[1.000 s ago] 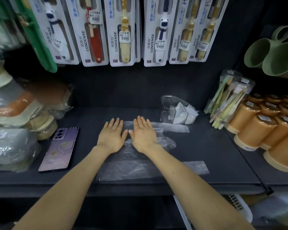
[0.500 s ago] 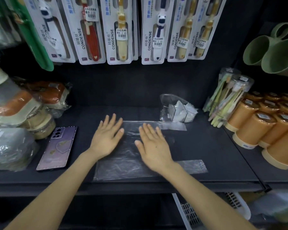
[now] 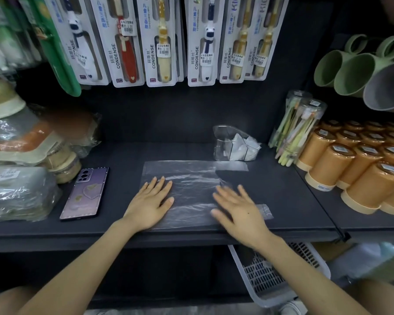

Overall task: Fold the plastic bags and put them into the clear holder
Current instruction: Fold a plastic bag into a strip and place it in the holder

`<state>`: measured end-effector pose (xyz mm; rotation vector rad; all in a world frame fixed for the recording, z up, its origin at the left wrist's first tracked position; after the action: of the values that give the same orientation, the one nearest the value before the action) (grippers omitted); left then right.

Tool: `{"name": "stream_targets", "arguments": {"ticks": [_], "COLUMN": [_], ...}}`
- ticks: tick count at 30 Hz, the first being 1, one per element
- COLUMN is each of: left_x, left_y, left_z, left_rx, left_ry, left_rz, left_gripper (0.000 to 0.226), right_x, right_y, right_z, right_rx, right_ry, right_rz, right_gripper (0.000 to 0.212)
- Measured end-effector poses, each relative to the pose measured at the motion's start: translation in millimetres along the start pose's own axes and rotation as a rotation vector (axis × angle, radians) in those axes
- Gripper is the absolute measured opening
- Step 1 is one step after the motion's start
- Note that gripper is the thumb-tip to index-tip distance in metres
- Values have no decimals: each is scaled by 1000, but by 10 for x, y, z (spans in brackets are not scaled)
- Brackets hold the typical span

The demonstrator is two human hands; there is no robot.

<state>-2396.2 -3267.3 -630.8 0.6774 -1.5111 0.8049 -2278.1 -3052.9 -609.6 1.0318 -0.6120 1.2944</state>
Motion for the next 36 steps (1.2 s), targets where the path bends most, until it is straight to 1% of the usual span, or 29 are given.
{"name": "stream_targets", "arguments": {"ticks": [1,2,4,5,7,9,10,11,12,14,16,18,20,21,23,26,29,33,36], "left_x": [31,75,162,197,241,252,247,238,247,235,230,244,270,285,306,319,302,273,267], "left_y": [-14,-44,-138,-197,-331,-476,-547,-615,-690,-795,-865,-897,-900,-891,-851,-760,-630,-460,-382], "left_z": [15,36,99,124,150,143,142,136,119,127,150,172,172,171,190,240,280,313,327], "left_rx": [4,34,110,134,120,80,61,40,14,-1,14,35,80,107,164,243,365,421,433], "left_ry": [-124,-289,-607,-679,-665,-675,-715,-779,-854,-960,-1008,-1052,-1115,-1133,-1115,-861,-624,-428,-342], "left_rz": [-36,-83,-183,-224,-257,-229,-216,-209,-213,-252,-278,-294,-295,-298,-325,-361,-346,-373,-380], "left_gripper": [60,57,44,35,20,12,11,15,28,61,81,89,89,89,84,61,37,26,22], "right_x": [-33,-87,-187,-216,-239,-246,-250,-236,-218,-122,61,215,343,400,471,482,360,182,40], "right_y": [-45,-82,-141,-172,-229,-311,-354,-395,-423,-445,-394,-297,-133,-30,200,540,809,1054,1179], "right_z": [101,188,299,328,350,395,407,426,425,453,540,568,584,586,561,493,390,270,181], "right_rx": [69,139,224,255,306,352,377,389,374,272,89,-115,-206,-217,-236,-282,-312,-315,-327], "right_ry": [33,19,-93,-149,-180,-158,-135,-100,-53,57,188,328,474,519,505,368,272,144,82], "right_rz": [12,30,75,79,17,-68,-123,-157,-186,-183,-116,28,104,116,155,231,311,328,358], "right_gripper": [75,70,68,65,53,40,28,14,6,20,23,18,14,17,20,18,24,30,29]}}
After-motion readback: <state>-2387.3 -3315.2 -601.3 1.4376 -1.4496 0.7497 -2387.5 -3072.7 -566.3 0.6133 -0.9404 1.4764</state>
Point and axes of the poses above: each hand's wrist, its own y-axis towards the middle knuckle, its own x-axis out of the back of the hand, z = x × y, the point moved 3 cm from there along y, towards the middle knuckle, and after that the axes turned 15 degrees about y, right-handed, at the moved point
